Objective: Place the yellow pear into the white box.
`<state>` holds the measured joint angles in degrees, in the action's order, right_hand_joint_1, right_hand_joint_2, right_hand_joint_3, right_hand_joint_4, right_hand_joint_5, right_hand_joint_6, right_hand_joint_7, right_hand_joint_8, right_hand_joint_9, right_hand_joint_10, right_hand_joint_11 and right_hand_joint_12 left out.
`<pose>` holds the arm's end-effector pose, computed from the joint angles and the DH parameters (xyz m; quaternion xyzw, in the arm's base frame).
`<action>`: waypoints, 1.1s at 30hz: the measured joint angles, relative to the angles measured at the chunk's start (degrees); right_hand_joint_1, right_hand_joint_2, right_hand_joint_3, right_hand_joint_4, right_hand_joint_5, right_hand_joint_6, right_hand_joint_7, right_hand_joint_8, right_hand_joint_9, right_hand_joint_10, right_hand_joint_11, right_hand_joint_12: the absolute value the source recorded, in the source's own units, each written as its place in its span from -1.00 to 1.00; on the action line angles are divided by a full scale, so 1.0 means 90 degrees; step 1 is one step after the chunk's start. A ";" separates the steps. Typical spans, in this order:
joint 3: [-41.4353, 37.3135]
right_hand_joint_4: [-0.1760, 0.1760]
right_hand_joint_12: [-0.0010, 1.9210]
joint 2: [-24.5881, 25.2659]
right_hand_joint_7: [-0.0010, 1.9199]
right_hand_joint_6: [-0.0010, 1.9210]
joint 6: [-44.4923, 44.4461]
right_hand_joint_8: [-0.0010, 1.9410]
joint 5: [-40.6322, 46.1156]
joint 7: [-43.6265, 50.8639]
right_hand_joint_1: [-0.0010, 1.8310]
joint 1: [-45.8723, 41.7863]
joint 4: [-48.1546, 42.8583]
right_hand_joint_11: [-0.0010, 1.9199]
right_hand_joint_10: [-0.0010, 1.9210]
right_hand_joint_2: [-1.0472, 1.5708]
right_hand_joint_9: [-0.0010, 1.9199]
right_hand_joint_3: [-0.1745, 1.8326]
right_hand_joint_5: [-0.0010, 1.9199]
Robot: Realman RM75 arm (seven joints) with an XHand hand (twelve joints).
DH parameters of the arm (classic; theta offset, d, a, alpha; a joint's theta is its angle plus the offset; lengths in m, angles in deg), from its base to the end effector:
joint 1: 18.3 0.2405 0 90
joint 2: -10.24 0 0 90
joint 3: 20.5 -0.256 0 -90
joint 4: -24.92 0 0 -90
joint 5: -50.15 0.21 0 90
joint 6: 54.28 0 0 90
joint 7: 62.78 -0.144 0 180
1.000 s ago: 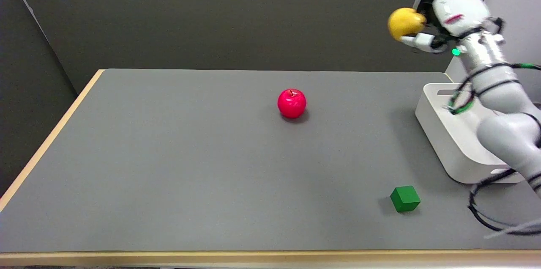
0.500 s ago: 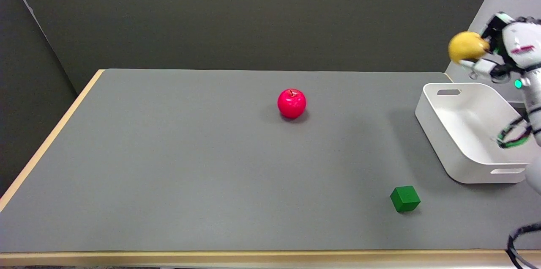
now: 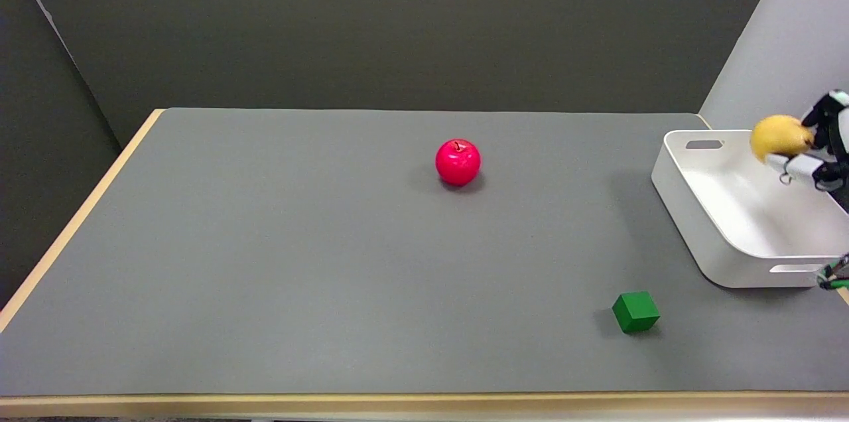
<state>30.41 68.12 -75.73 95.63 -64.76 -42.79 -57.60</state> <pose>-0.1855 -0.1845 0.5904 0.4324 0.0862 0.1148 0.8902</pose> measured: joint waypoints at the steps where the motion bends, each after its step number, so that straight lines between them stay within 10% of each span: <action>1: 0.0001 -0.50 1.00 0.0020 -0.08 0.60 -0.0026 0.43 0.0028 0.0003 0.29 -0.0039 0.0026 -0.35 0.63 0.57 -0.12 -0.33 -0.35; 12: 0.0279 -0.48 1.00 0.0121 -0.08 0.60 -0.0321 0.43 0.0271 0.0008 0.29 -0.0393 0.0157 -0.34 0.64 0.57 -0.12 -0.32 -0.35; 15: 0.0409 -0.46 0.99 0.0094 -0.19 0.58 -0.0396 0.48 0.0313 -0.0002 0.21 -0.0443 0.0155 -0.88 0.62 0.70 -0.21 -0.60 -0.48; 17: 0.0499 0.32 0.98 0.0072 -0.32 0.19 -0.0450 0.14 0.0340 -0.0008 -0.05 -0.0460 0.0150 -1.00 0.50 0.40 -0.31 0.06 -0.61; 19: 0.0604 0.29 0.82 0.0049 -0.58 -0.38 -0.0514 -0.38 0.0389 -0.0015 -0.24 -0.0473 0.0142 -1.00 0.02 0.35 -0.52 0.16 -0.74; 33: 0.1197 0.36 0.13 -0.0072 -0.98 -0.65 -0.0886 -0.89 0.0869 -0.0363 -0.48 -0.0488 0.0127 -1.00 -0.47 0.30 -0.97 0.20 -0.94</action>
<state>41.19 67.47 -83.70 103.45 -68.03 -47.18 -56.46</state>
